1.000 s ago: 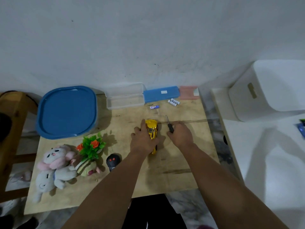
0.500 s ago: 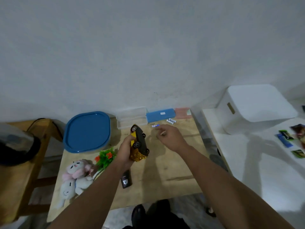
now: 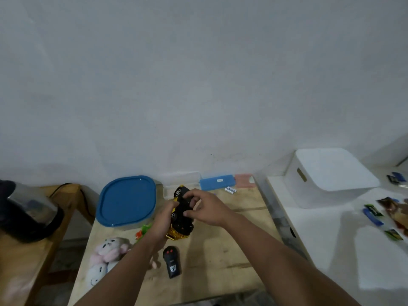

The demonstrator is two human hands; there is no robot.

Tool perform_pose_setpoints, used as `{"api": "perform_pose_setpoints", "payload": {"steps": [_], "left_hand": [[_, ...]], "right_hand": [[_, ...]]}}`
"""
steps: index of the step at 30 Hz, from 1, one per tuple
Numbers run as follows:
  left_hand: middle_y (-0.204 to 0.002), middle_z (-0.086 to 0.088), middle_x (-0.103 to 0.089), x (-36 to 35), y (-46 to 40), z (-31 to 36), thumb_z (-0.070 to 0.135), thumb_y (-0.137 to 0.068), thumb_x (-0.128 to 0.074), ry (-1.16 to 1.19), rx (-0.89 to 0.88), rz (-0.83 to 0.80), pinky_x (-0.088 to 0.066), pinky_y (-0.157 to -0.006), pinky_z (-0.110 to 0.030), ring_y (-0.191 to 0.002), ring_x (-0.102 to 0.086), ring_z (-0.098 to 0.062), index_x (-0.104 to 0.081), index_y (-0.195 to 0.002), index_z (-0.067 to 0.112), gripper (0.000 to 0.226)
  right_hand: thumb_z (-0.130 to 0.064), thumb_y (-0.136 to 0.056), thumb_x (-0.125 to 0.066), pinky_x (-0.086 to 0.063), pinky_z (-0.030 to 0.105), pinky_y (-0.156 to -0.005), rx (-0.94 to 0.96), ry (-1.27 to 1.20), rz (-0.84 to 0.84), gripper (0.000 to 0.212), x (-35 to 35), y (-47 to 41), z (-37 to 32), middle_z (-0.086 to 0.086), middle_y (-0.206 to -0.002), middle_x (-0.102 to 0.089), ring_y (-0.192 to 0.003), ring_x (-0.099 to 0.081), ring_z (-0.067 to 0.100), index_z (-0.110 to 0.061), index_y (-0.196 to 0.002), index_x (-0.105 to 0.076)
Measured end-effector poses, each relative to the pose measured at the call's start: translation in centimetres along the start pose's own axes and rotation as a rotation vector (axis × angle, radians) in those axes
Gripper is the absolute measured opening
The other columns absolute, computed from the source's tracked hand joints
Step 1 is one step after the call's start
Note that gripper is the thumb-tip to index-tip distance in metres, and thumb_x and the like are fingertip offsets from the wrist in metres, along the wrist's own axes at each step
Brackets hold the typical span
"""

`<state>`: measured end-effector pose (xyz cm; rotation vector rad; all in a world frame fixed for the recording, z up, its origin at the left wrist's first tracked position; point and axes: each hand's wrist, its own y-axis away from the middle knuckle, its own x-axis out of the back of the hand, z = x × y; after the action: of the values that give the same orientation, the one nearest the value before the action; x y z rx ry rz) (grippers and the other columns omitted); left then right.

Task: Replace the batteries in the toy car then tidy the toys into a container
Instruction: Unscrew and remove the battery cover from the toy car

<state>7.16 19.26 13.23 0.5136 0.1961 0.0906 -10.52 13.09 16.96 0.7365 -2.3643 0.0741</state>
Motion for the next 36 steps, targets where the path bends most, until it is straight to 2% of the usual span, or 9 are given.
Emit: {"api": "perform_pose_setpoints", "payload": {"steps": [3, 6, 13, 19, 24, 28, 31, 34, 36], "left_hand": [[-0.117, -0.02, -0.075, 0.4, 0.1, 0.0, 0.061, -0.084, -0.059, -0.086, -0.059, 0.012, -0.048, -0.107, -0.066, -0.115, -0.069, -0.042, -0.076, -0.116, 0.022, 0.053], [-0.113, -0.016, -0.076, 0.5, 0.4, 0.5, 0.056, -0.083, -0.06, -0.163, -0.1, -0.005, -0.05, -0.102, -0.067, -0.11, -0.071, -0.041, -0.075, -0.108, 0.028, 0.04], [-0.103, -0.003, -0.073, 0.0, 0.7, 2.3, 0.061, -0.078, -0.05, -0.373, -0.185, -0.037, -0.053, -0.097, -0.055, -0.102, -0.068, -0.028, -0.069, -0.102, 0.038, 0.038], [-0.112, -0.018, -0.072, 0.1, 0.0, 3.7, 0.05, -0.075, -0.057, -0.432, -0.081, -0.158, -0.05, -0.102, -0.06, -0.106, -0.067, -0.035, -0.07, -0.107, 0.021, 0.045], [-0.111, -0.014, -0.072, -1.3, 0.4, 4.7, 0.042, -0.076, -0.055, -0.499, -0.024, -0.23, -0.056, -0.087, -0.043, -0.1, -0.068, -0.029, -0.068, -0.112, 0.018, 0.045], [-0.108, -0.01, -0.068, -2.3, 0.0, 4.2, 0.038, -0.076, -0.055, -0.5, 0.007, -0.28, -0.057, -0.074, -0.038, -0.095, -0.067, -0.026, -0.062, -0.116, 0.024, 0.043], [-0.11, -0.011, -0.068, -3.0, -0.7, 3.4, 0.037, -0.074, -0.058, -0.495, -0.003, -0.263, -0.058, -0.068, -0.037, -0.091, -0.068, -0.025, -0.058, -0.122, 0.027, 0.049], [-0.116, -0.013, -0.071, -3.9, -1.5, 2.6, 0.04, -0.077, -0.062, -0.474, 0.021, -0.224, -0.064, -0.076, -0.045, -0.099, -0.073, -0.031, -0.057, -0.125, 0.028, 0.051], [-0.119, -0.013, -0.07, -4.6, -2.4, 1.8, 0.04, -0.082, -0.063, -0.432, 0.042, -0.199, -0.064, -0.084, -0.052, -0.103, -0.073, -0.033, -0.055, -0.129, 0.028, 0.049]], "right_hand": [[-0.029, -0.075, -0.086, -0.056, 0.031, -0.075, -0.049, -0.029, -0.047, 0.049, 0.1, -0.1, -0.9, -0.004, -0.09, -0.067, -0.075, -0.064, 0.008, -0.03, -0.116, -0.059], [-0.024, -0.07, -0.091, -0.051, 0.027, -0.068, -0.096, -0.067, -0.131, 0.054, 0.7, -0.2, -1.8, -0.004, -0.082, -0.066, -0.071, -0.061, 0.009, -0.022, -0.112, -0.055], [-0.024, -0.067, -0.093, -0.045, 0.022, -0.059, -0.107, -0.061, -0.157, 0.058, 1.5, 0.1, -2.0, -0.005, -0.074, -0.061, -0.063, -0.055, 0.007, -0.017, -0.106, -0.05], [-0.021, -0.07, -0.091, -0.044, 0.018, -0.057, -0.102, -0.051, -0.195, 0.056, 1.6, 0.7, -1.9, -0.007, -0.074, -0.06, -0.063, -0.054, 0.004, -0.016, -0.109, -0.051], [-0.014, -0.072, -0.09, -0.043, 0.012, -0.052, -0.132, -0.046, -0.233, 0.059, 2.1, 1.5, -1.3, -0.005, -0.074, -0.058, -0.056, -0.052, -0.002, -0.008, -0.113, -0.049], [-0.009, -0.073, -0.089, -0.044, 0.011, -0.052, -0.145, -0.047, -0.25, 0.058, 2.9, 1.9, -0.3, -0.005, -0.073, -0.057, -0.055, -0.053, -0.004, -0.006, -0.115, -0.049], [-0.008, -0.072, -0.088, -0.044, 0.01, -0.053, -0.138, -0.012, -0.268, 0.056, 3.6, 1.9, 0.3, -0.005, -0.074, -0.057, -0.063, -0.054, 0.003, -0.007, -0.114, -0.05], [-0.008, -0.07, -0.089, -0.049, 0.014, -0.059, -0.15, -0.003, -0.276, 0.056, 4.5, 1.8, 1.4, 0.0, -0.079, -0.06, -0.07, -0.057, 0.01, -0.01, -0.112, -0.052], [-0.015, -0.068, -0.091, -0.056, 0.026, -0.071, -0.178, -0.018, -0.25, 0.053, 4.8, 1.3, 2.8, 0.004, -0.088, -0.065, -0.079, -0.064, 0.018, -0.019, -0.108, -0.056]]}}
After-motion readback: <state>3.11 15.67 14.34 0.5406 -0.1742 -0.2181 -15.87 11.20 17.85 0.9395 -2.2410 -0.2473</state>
